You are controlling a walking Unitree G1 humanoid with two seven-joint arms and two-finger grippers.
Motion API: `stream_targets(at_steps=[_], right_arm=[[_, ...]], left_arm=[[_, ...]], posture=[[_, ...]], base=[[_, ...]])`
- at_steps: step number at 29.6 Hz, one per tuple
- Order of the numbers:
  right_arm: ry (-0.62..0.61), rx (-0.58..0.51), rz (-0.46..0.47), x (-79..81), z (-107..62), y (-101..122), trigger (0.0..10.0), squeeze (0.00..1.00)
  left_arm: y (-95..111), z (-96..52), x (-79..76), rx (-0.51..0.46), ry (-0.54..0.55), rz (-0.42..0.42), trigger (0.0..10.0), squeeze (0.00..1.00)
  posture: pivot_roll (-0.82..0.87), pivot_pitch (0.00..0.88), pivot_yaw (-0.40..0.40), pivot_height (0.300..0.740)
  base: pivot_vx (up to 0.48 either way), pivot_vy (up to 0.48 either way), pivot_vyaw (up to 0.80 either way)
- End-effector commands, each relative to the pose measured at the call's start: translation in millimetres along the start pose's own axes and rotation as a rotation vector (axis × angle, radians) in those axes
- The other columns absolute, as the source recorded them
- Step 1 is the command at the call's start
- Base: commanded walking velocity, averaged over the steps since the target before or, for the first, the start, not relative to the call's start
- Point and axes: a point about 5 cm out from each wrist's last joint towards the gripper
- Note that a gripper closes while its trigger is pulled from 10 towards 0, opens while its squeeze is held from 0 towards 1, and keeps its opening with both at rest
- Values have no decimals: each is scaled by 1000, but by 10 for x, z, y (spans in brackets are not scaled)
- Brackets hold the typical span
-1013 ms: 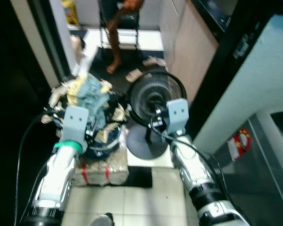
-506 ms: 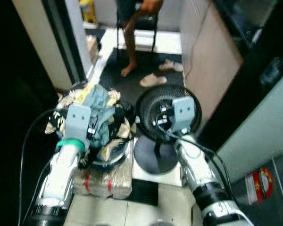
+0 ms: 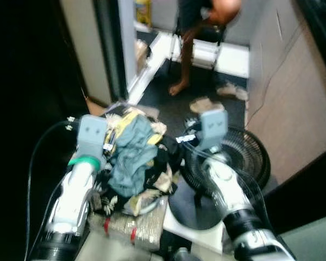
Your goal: Clothes washing
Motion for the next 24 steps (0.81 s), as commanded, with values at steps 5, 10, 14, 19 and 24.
stream_targets(at_steps=[5, 10, 14, 19, 24], right_arm=[[7, 29, 2, 14, -52, -81, 10000, 0], [17, 14, 8, 32, -44, -55, 10000, 0], [20, 13, 10, 36, -44, -55, 10000, 0], [21, 11, 10, 41, -44, -55, 10000, 0], [21, 12, 10, 45, -45, -57, 10000, 0]], left_arm=[[-82, -19, -44, 40, -18, -7, 10000, 0], [-79, -11, -33, 41, -36, -6, 10000, 0], [-75, -11, -28, 38, -37, -6, 10000, 0], [-70, -12, -28, 31, -39, -4, 10000, 0], [-70, -20, -30, 27, -38, -5, 10000, 0]], posture=[[87, 0, -19, 740], [86, 0, -20, 740], [87, 0, -19, 740], [87, 0, -20, 740], [88, 0, -19, 740]], base=[[0, 0, 0], [0, 0, 0], [0, 0, 0], [0, 0, 0], [0, 0, 0]])
Point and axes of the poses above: a point about 5 cm out from each wrist's last joint towards the gripper, its own z axis pointing out of the wrist towards the gripper, its own y axis along the axis of the wrist's last joint, x = y × z
